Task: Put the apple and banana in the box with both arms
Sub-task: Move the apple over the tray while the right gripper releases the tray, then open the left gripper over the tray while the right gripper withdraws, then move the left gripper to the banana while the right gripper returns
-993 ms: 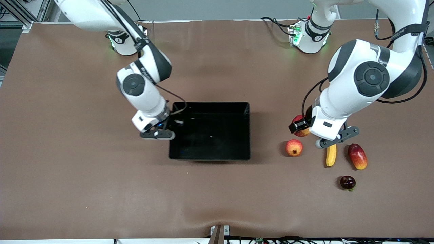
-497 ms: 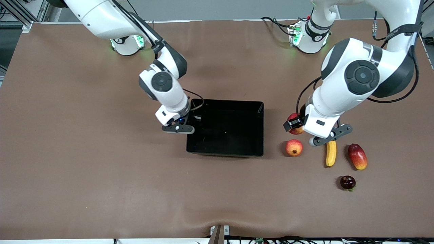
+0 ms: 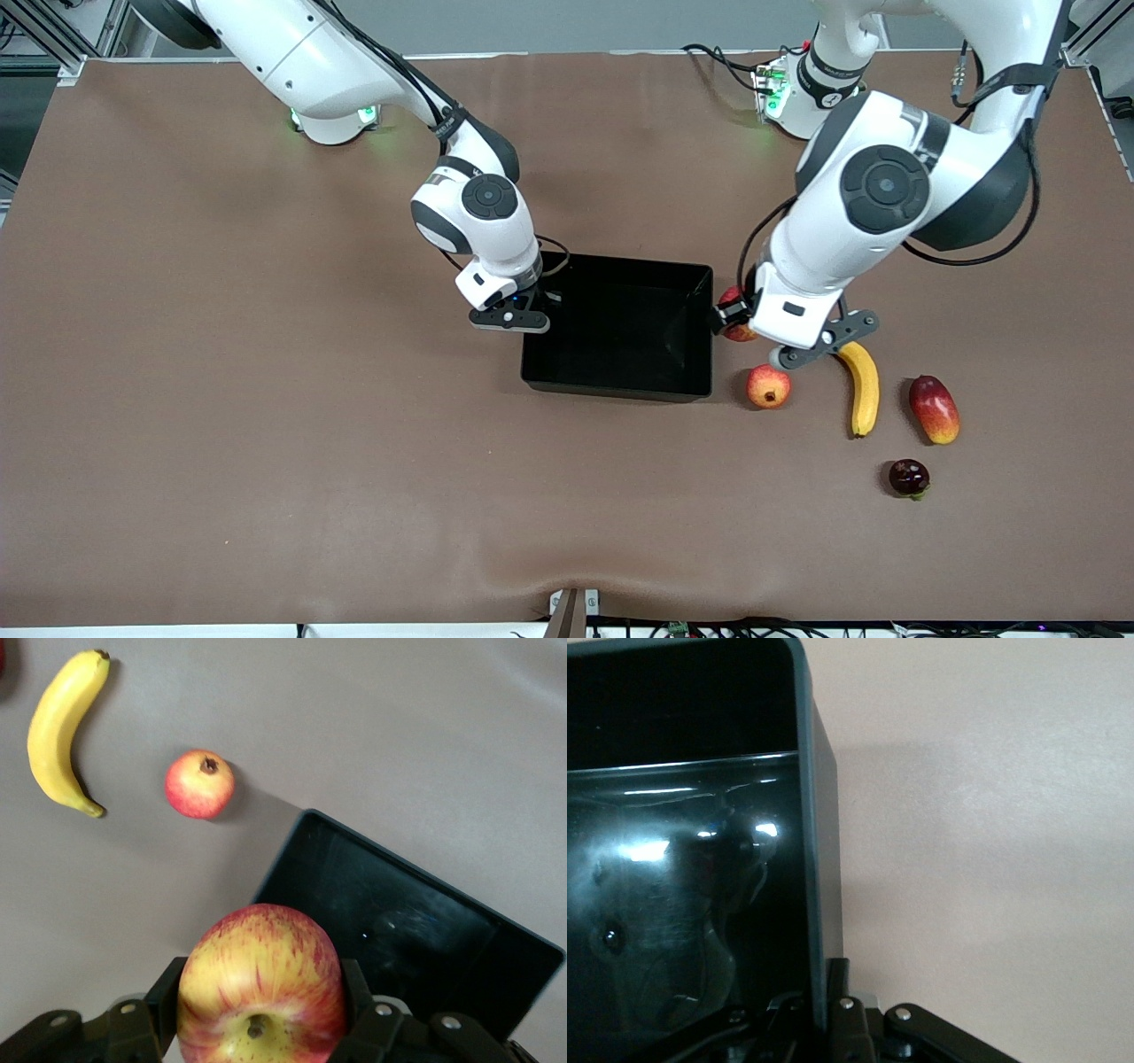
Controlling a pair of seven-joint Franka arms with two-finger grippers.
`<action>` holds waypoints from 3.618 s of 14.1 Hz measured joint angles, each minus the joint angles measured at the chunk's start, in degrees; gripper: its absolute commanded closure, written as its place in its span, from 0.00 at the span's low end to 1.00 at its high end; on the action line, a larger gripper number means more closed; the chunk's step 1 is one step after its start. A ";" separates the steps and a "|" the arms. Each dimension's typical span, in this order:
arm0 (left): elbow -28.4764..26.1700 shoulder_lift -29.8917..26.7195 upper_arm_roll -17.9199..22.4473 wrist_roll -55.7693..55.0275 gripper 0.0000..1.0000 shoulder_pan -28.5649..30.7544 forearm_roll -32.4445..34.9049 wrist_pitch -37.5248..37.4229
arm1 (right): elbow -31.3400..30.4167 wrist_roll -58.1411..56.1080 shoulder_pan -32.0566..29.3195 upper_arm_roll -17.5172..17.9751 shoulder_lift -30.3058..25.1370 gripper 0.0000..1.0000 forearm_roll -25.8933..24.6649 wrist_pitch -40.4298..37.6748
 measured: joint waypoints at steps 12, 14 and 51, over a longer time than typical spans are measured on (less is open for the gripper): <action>-5.79 11.04 0.08 -5.01 1.00 -6.28 2.56 11.86 | 0.92 -0.02 0.00 0.24 0.56 0.00 -1.26 1.11; -10.12 11.34 0.15 -5.01 1.00 -6.25 3.46 17.69 | 1.14 -0.02 0.00 0.27 0.57 0.00 -1.26 1.12; -9.78 3.37 0.91 14.33 0.00 10.54 9.50 12.11 | 9.26 -74.76 -9.23 -36.92 -14.85 0.00 31.32 -26.58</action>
